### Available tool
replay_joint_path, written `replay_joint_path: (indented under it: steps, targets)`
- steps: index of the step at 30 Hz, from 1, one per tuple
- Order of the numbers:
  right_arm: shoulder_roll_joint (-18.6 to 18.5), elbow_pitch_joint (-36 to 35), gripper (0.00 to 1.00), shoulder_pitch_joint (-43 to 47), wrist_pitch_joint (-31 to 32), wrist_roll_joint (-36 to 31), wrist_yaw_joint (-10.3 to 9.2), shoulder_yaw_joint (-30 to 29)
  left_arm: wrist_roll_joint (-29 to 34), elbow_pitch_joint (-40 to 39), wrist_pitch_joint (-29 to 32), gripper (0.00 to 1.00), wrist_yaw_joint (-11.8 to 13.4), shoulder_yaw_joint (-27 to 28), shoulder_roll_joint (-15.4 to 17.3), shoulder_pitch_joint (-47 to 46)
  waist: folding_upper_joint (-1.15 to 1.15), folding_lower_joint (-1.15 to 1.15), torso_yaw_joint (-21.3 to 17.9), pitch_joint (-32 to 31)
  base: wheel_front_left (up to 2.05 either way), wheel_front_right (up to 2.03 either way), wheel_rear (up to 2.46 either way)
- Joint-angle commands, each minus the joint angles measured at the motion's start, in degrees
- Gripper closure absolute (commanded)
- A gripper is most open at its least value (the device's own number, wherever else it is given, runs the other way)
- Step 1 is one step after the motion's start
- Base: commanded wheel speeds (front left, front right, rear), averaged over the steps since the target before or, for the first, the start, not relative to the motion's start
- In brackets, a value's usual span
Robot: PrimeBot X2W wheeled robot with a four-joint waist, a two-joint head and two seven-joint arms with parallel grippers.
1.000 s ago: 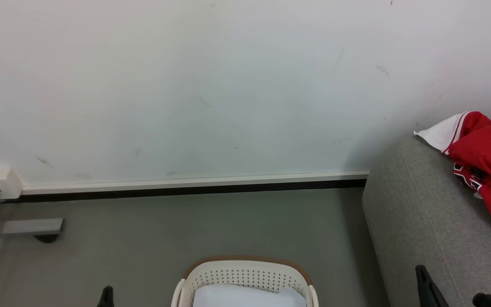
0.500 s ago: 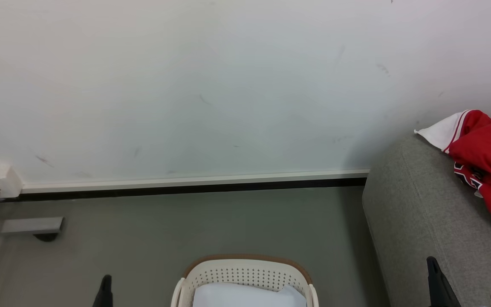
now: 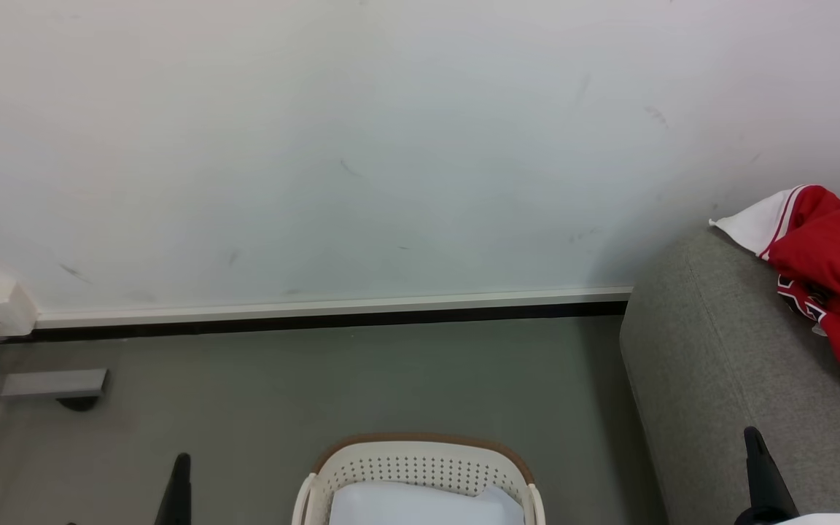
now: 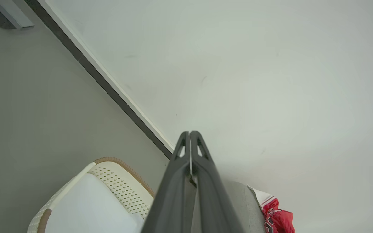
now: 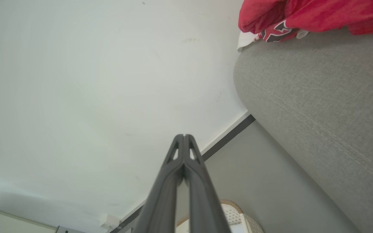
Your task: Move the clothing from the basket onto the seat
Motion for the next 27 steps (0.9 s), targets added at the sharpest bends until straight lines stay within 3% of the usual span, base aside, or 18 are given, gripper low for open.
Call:
replay_joint_path:
  steps: [1, 27]
  targets:
    - [-0.59, -0.76, 1.0, -1.13, 0.3, 1.78, -0.06, -0.4, -1.77, -0.82, 0.43, 1.0, 0.03, 0.34, 0.61, -1.24, 0.0, 0.0, 0.0, 0.03, 0.0, 0.0, 0.0]
    - [-0.61, -1.82, 1.0, -2.65, 4.2, 17.33, -0.08, -2.91, -16.51, -1.48, 4.4, 1.0, 0.05, 0.62, 0.79, -3.62, 0.0, 0.0, -0.07, 0.58, 0.0, 0.0, 0.0]
